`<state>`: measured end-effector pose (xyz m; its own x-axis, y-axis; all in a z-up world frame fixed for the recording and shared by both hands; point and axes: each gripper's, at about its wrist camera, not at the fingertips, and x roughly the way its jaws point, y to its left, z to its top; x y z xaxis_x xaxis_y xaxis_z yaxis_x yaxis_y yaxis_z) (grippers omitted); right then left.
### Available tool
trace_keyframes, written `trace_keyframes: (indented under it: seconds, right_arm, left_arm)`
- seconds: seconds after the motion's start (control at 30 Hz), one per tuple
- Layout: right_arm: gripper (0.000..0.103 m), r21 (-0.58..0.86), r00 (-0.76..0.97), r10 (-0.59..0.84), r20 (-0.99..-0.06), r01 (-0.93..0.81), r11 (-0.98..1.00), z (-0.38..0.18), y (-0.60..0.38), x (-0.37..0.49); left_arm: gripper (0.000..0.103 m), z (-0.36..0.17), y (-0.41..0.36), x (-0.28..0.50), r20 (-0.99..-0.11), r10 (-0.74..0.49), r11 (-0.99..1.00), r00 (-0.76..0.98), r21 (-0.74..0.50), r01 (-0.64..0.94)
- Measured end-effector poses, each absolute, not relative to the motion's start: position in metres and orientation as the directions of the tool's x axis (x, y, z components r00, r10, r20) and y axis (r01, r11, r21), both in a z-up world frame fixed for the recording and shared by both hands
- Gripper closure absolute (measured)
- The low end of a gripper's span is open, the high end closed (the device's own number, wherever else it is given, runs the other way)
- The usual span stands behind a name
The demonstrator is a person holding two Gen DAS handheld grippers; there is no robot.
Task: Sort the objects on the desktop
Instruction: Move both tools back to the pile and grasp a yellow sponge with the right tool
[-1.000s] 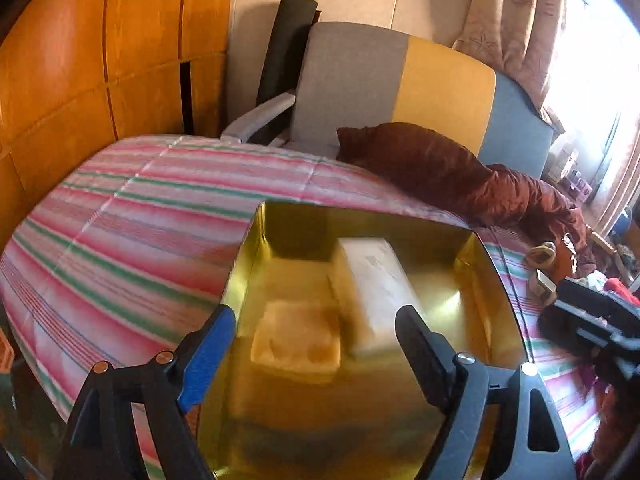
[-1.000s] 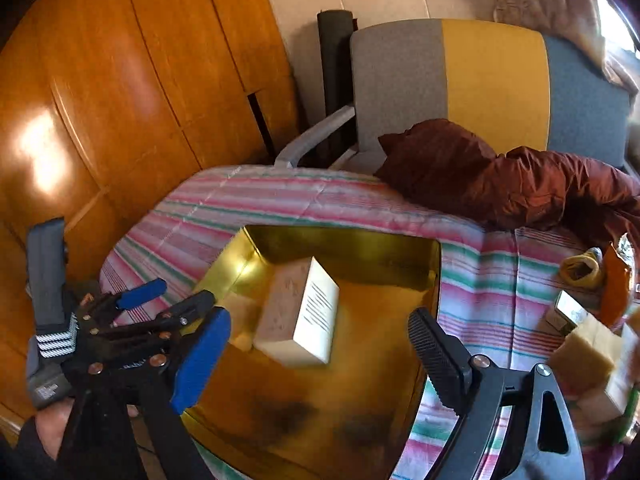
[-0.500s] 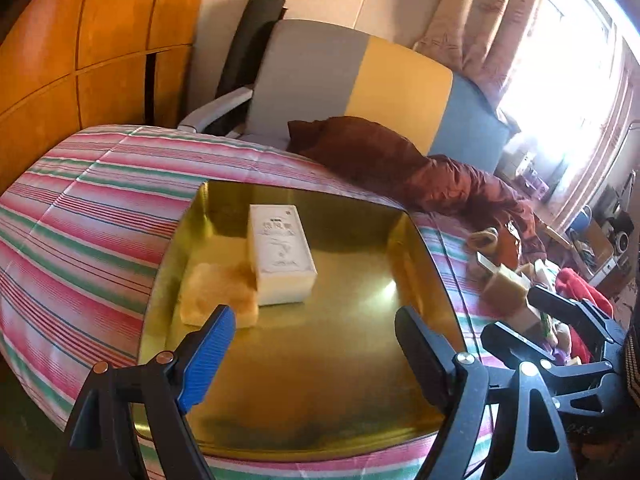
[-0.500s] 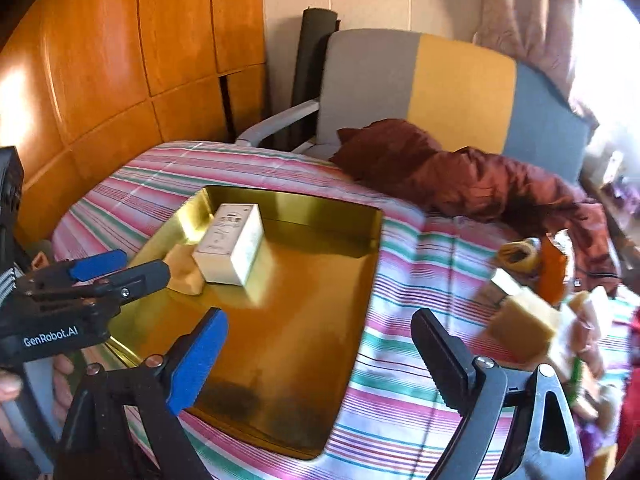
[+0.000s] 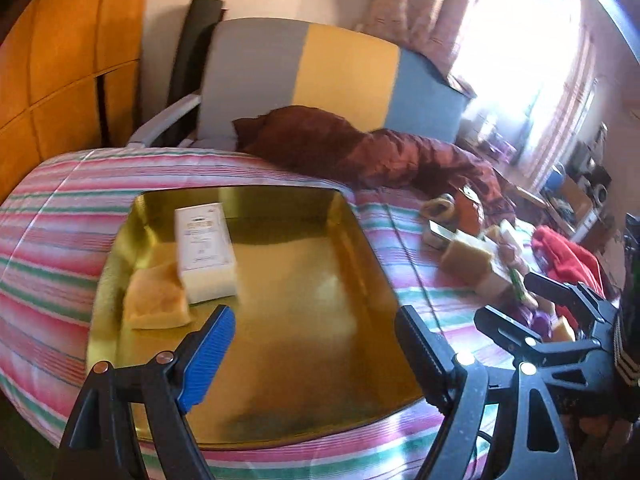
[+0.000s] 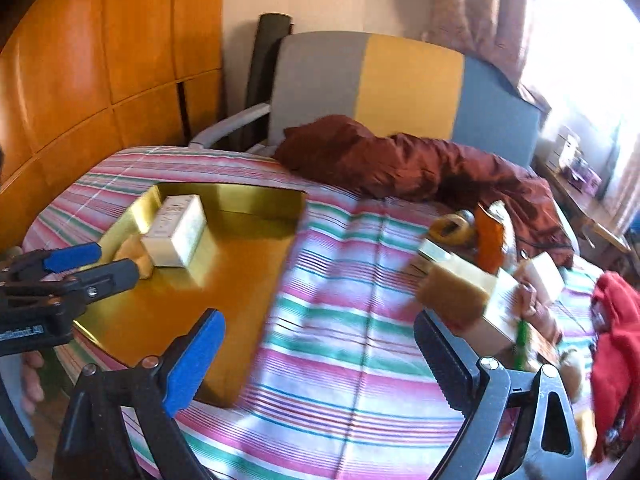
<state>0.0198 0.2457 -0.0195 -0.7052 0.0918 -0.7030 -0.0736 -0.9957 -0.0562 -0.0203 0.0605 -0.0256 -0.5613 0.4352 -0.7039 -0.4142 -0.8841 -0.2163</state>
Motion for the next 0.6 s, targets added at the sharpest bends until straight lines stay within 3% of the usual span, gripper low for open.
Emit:
trace_keyframes:
  seconds: [0.6]
  right_arm:
    - [0.007,-0.068,-0.53,0.365,-0.765,-0.497,-0.865,-0.037,0.43,0.117]
  left_arm:
    - [0.02,-0.032,0.155,-0.001,-0.745,0.524,-0.762,-0.414,-0.193,-0.618]
